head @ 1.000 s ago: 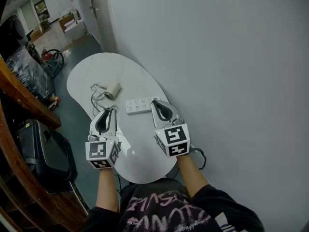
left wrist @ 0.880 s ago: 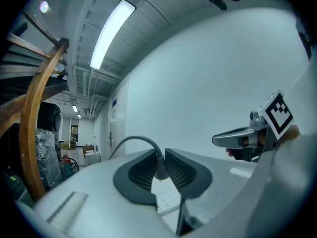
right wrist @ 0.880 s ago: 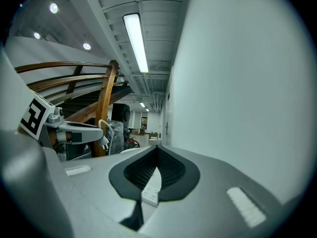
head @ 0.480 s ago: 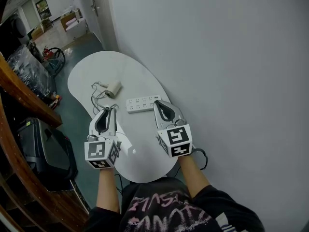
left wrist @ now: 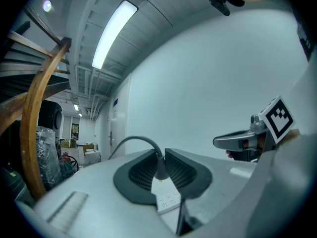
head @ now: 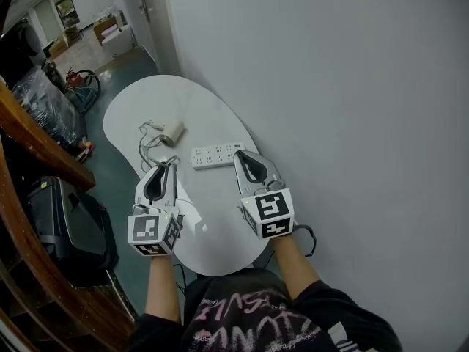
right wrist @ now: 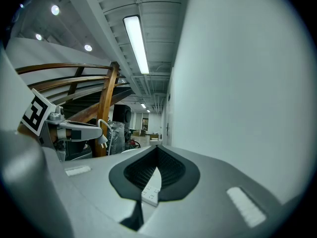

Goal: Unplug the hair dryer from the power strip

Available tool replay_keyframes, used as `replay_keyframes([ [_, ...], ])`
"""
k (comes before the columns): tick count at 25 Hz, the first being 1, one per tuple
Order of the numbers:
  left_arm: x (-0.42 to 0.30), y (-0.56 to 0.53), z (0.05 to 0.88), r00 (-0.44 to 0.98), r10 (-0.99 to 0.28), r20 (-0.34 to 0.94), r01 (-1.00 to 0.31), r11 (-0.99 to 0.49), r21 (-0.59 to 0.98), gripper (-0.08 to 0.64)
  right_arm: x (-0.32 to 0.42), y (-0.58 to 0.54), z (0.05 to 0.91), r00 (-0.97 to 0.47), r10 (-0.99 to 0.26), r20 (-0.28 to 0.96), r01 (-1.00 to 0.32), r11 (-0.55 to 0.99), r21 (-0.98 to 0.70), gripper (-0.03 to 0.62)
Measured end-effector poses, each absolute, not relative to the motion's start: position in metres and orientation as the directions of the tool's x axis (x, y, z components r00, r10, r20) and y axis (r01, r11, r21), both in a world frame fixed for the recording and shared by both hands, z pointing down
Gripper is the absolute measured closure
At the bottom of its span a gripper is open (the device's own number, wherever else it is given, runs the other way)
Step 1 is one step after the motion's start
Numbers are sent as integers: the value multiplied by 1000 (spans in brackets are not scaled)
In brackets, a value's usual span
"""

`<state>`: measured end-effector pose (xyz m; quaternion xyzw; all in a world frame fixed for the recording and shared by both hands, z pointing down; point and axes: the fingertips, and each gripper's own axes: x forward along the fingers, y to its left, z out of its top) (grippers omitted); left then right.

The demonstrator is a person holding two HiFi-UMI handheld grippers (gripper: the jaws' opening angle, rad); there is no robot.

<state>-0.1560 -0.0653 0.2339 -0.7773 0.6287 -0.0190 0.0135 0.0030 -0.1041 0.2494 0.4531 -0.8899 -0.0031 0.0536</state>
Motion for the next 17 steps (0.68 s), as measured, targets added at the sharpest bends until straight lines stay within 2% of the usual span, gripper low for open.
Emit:
replay_keyframes([
  [17,-152,-59,239,207,-978,21,-977,-208,-57,500,2,-97,251,-602,-795,80,-793,606,57,584],
])
